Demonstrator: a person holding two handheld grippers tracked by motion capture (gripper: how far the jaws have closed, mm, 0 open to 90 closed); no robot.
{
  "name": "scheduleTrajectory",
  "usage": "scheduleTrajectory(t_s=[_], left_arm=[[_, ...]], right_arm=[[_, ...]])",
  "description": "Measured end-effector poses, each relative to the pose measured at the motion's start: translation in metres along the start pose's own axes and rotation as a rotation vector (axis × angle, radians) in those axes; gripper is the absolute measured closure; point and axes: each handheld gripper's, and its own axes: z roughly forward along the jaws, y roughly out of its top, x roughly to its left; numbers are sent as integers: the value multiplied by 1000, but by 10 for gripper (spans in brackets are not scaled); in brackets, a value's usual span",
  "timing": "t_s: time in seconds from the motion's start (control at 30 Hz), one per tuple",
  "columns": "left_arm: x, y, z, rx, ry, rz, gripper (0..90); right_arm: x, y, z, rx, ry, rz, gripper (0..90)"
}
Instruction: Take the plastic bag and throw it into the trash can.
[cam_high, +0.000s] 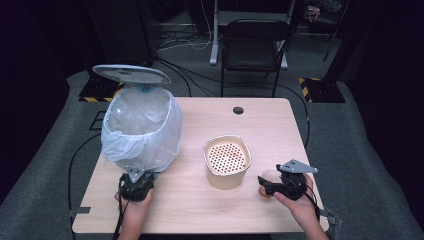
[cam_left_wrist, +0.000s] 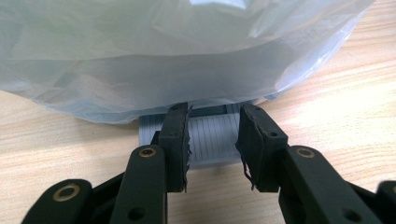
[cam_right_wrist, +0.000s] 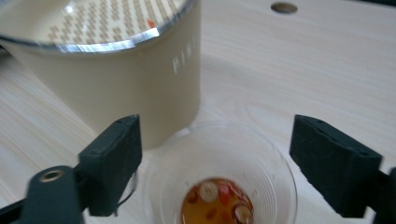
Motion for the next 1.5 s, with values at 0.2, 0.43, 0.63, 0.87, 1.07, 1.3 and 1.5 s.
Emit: scheduleTrajectory(t_s=[0.2, 0.43, 0.63, 0.87, 1.07, 1.3, 1.5], left_arm=[[0, 0, 0, -6, 1, -8, 639], [0, 0, 0, -3, 1, -8, 639], [0, 0, 0, -7, 2, -6, 639], [-1, 0, 0, -8, 0, -7, 638], [0, 0, 0, -8, 1, -6, 639], [0, 0, 0, -8, 1, -6, 639], [-1, 0, 0, -7, -2, -10, 639]], right_arm=[[8, 34, 5, -18, 41, -8, 403], [13, 64, 29, 21, 69, 10, 566], [12, 68, 50, 89, 83, 16, 626], [15, 72, 60, 136, 79, 30, 671], [21, 69, 55, 141, 111, 5, 741], [35, 58, 42, 140, 148, -40, 735], [37, 53, 19, 57, 175, -28, 495]])
